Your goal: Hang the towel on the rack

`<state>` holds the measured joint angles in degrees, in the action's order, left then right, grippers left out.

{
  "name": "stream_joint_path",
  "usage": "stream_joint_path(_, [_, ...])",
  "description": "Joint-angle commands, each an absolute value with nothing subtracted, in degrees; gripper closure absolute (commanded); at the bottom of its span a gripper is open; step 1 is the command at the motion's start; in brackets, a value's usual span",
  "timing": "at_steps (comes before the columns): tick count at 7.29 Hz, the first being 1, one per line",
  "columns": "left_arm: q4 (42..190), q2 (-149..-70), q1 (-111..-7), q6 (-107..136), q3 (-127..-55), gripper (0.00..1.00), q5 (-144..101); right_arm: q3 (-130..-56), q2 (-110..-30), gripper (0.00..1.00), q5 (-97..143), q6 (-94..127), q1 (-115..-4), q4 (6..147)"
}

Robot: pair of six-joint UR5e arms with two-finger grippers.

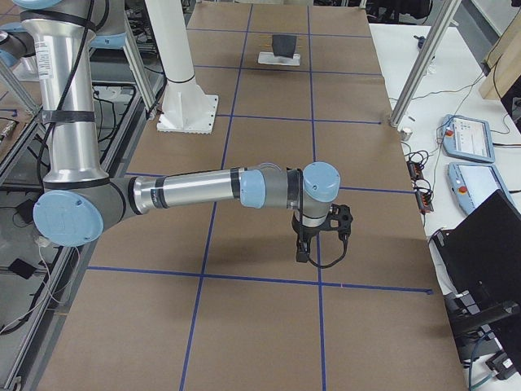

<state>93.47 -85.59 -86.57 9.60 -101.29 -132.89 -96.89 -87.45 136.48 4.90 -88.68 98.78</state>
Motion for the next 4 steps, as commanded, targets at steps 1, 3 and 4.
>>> stream_joint_path(1, [93.4, -85.6, -86.6, 9.7, -101.3, 0.02, -133.0, -95.4, -88.6, 0.0, 136.8, 4.4, -88.7, 98.6])
stream_joint_path(3, [93.4, -85.6, -86.6, 9.7, -101.3, 0.02, -133.1, -94.9, -89.7, 0.0, 136.7, 4.5, -88.7, 96.3])
stream_joint_path(4, [93.4, -85.6, -86.6, 9.7, -101.4, 0.02, -133.2, -95.1, -89.9, 0.0, 136.8, 4.6, -88.7, 96.1])
